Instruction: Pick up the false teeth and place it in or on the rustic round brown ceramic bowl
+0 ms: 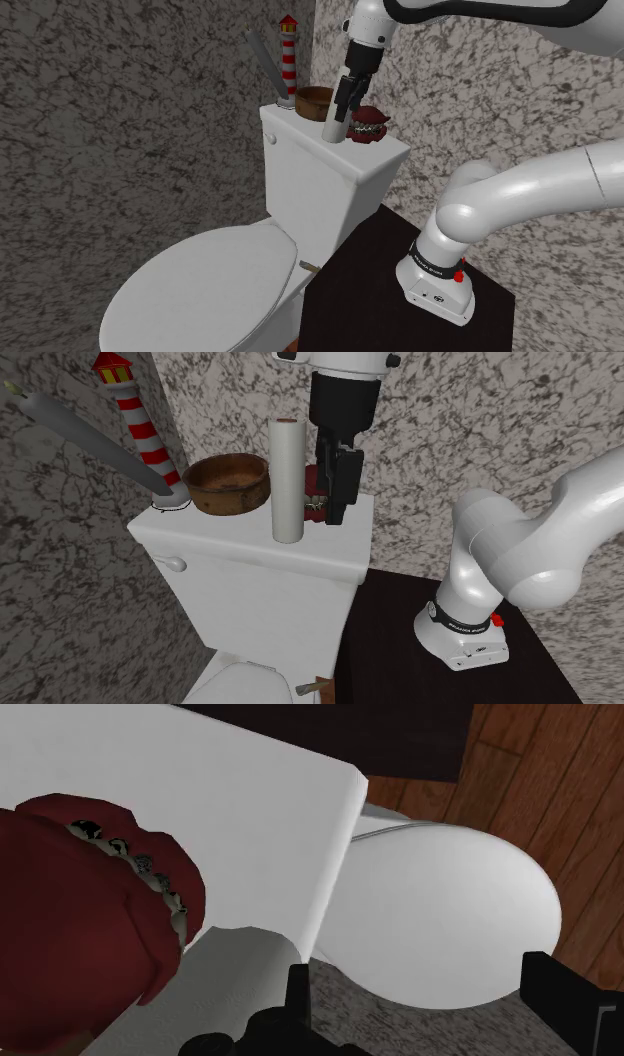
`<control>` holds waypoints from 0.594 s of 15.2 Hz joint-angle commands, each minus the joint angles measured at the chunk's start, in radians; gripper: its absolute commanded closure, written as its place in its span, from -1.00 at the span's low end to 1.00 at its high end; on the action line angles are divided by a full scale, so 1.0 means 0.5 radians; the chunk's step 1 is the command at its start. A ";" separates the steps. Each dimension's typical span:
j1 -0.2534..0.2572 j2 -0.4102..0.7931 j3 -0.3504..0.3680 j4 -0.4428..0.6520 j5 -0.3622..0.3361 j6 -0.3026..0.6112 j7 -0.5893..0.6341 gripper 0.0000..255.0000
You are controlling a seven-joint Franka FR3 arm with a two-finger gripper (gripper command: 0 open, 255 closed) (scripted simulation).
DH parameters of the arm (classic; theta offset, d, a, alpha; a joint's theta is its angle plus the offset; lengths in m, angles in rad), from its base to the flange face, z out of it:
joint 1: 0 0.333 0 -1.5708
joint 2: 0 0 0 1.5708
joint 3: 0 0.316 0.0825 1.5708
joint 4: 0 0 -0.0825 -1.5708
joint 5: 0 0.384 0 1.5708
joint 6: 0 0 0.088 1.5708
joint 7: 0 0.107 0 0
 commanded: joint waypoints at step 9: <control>0.002 0.038 -0.499 0.097 -0.235 -0.239 -0.724 -1.00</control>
